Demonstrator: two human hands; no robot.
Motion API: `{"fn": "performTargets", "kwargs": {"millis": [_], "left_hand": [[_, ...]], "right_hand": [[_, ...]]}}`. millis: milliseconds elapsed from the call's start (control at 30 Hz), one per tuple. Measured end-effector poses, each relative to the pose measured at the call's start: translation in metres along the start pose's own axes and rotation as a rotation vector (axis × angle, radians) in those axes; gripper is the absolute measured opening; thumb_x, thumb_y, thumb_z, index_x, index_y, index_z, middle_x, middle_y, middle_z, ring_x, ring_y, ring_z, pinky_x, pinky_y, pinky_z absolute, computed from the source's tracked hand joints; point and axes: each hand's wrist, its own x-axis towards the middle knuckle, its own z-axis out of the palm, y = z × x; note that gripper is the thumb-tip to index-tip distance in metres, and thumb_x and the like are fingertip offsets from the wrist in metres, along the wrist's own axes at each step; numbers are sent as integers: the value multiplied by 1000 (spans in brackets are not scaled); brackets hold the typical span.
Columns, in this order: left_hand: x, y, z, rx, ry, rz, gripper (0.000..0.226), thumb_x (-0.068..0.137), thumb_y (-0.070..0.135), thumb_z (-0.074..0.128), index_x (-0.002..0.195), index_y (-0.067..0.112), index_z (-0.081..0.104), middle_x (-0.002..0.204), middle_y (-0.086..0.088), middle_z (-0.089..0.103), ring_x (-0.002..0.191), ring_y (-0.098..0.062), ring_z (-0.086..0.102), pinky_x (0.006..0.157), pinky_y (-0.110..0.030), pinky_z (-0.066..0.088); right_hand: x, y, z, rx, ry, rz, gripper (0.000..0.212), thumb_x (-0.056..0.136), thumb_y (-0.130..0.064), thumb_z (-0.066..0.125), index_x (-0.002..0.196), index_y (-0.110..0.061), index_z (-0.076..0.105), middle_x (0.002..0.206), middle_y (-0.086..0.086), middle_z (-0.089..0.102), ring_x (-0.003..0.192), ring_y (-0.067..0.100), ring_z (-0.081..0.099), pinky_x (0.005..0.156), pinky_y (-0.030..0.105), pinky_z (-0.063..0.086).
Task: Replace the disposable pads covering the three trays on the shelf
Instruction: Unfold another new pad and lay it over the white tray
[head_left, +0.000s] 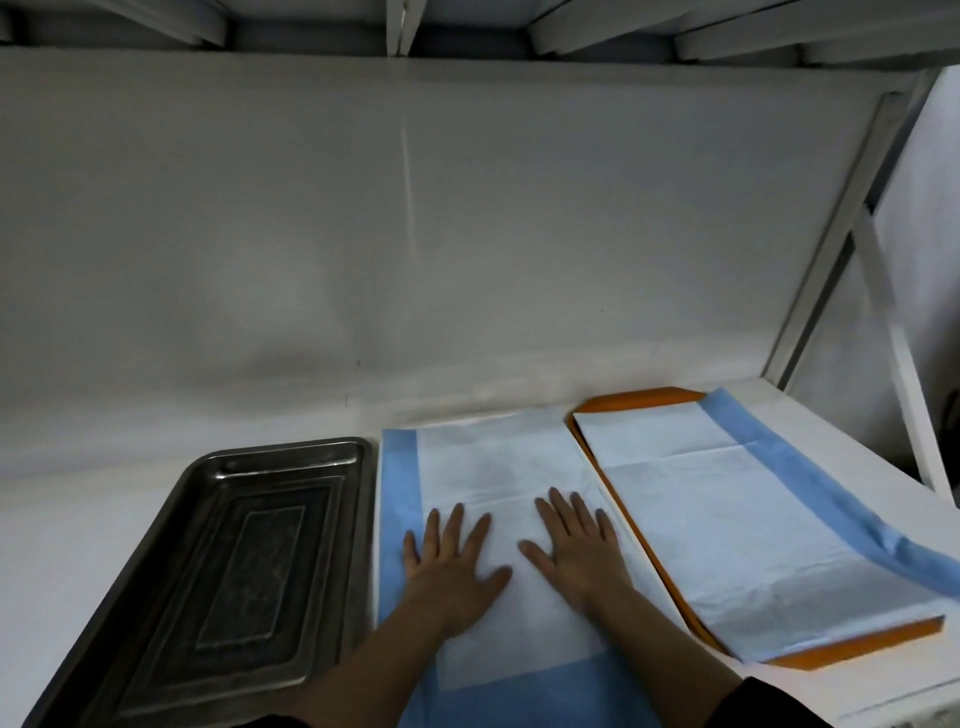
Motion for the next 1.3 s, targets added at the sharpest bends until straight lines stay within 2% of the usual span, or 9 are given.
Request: {"fn": "performTargets", "kwargs": {"millis": [200,333,533,767,833,900,1033,1167,1300], "left_hand": [[3,-1,-8,49,23,-18,71,92,67,21,151,34,-1,160,3,-6,147,-24,-8,118,-50,0],[8,-7,-19,93,118,-153,72,95,59,25,152,18,10,159,-6,3,146,-26,2,117,-48,6],[12,-4,-10,68,41,114,64,98,56,21,152,33,-4,160,6,-11,147,-18,-12,119,-42,-4],[7,-10,-4,67,3,-120,81,86,76,18,151,35,-9,158,-8,-18,145,-32,-15,117,-48,-5],[6,-6,-10,121,-23,-207,86,86,75,20,152,25,-3,159,-15,-9,145,-38,-5,116,-48,3],[-1,0,-20,178,-31,-242,82,90,66,27,151,14,10,157,-18,7,142,-39,11,115,-47,14],[-33,20,-33,199,-31,-20,51,96,36,36,141,11,35,145,-12,35,131,-30,36,104,-40,31],[-80,38,-21,137,-23,186,40,98,29,35,134,15,47,138,-8,41,125,-28,42,99,-37,35],[-117,37,-7,174,69,245,39,100,34,30,118,14,57,127,-7,51,115,-27,50,89,-34,39]], "right_hand": [[1,-2,0,-16,16,19,126,46,-81,-39,153,-27,2,160,-4,-7,147,18,-10,118,41,-6],[2,-13,-6,-21,87,-17,77,86,-51,-5,151,-19,22,159,3,15,148,22,9,118,40,6],[-2,-17,3,-39,7,-210,110,58,-76,-31,152,-32,5,160,-9,-1,148,14,-6,116,37,-7],[-9,10,7,-49,-2,-48,120,49,-80,-37,152,-31,-1,160,-8,-8,147,17,-11,117,39,-8],[-17,11,-2,-31,-45,-31,110,61,-80,-25,153,-26,3,161,-3,-4,148,19,-6,118,38,-4],[-25,8,-11,-56,-31,-17,74,93,-63,8,152,-18,16,160,3,11,147,23,10,118,37,10],[-52,-5,-23,-114,12,-121,42,97,-23,37,137,-12,46,146,9,40,129,28,42,101,37,39],[-90,-19,-15,-9,58,-236,31,76,-26,46,87,-22,75,91,-1,69,73,18,68,53,22,52],[-123,-17,-4,27,112,-334,34,84,-33,42,83,-22,74,88,-4,67,73,17,65,54,22,50]]}}
